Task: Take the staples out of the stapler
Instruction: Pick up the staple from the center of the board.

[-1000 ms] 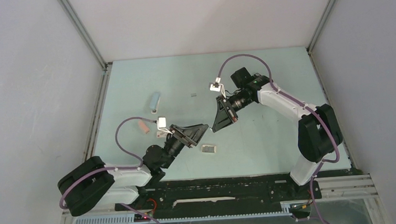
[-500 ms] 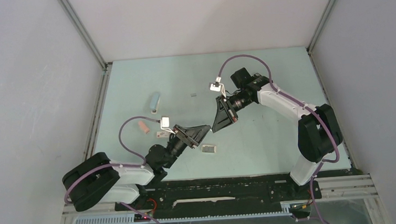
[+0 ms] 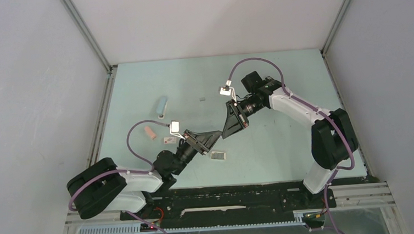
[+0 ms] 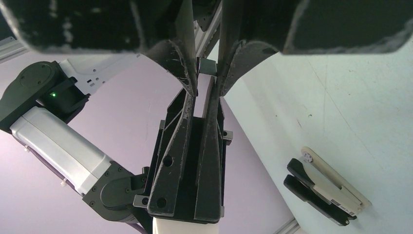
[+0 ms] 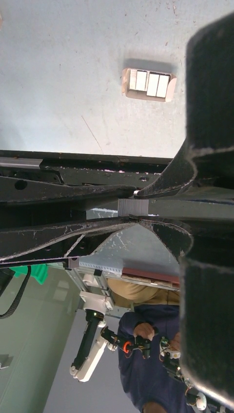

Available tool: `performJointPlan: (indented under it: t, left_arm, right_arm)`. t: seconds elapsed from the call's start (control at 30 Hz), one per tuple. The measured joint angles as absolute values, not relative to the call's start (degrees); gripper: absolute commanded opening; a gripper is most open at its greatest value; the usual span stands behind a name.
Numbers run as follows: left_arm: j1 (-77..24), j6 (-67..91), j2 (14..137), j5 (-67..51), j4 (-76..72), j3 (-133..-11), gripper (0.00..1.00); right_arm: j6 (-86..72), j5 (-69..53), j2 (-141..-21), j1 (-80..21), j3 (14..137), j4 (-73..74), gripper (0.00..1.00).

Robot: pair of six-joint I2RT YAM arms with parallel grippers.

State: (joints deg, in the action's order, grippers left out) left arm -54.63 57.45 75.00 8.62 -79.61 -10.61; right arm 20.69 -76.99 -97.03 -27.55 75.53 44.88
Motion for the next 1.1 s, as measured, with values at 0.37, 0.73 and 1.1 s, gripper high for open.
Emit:
performJointPlan:
  t: [0.37, 0.73, 1.1]
  left_arm:
    - [-54.9, 57.6, 75.0, 8.6, -79.9, -10.6, 0.11]
    - [-55.2, 57.4, 73.8, 9.9, -80.1, -10.2, 0.1]
    - [-55.2, 55.2, 61.6, 12.5, -68.8, -6.0, 0.1]
  right_arm:
    - [20.1, -77.3, -97.0, -27.4, 75.4, 44.7, 0.44]
    - [21.5, -73.6, -96.9, -27.0, 74.9, 45.2, 0.67]
    - [28.9, -66.6, -89.1, -21.5, 74.0, 49.1, 0.67]
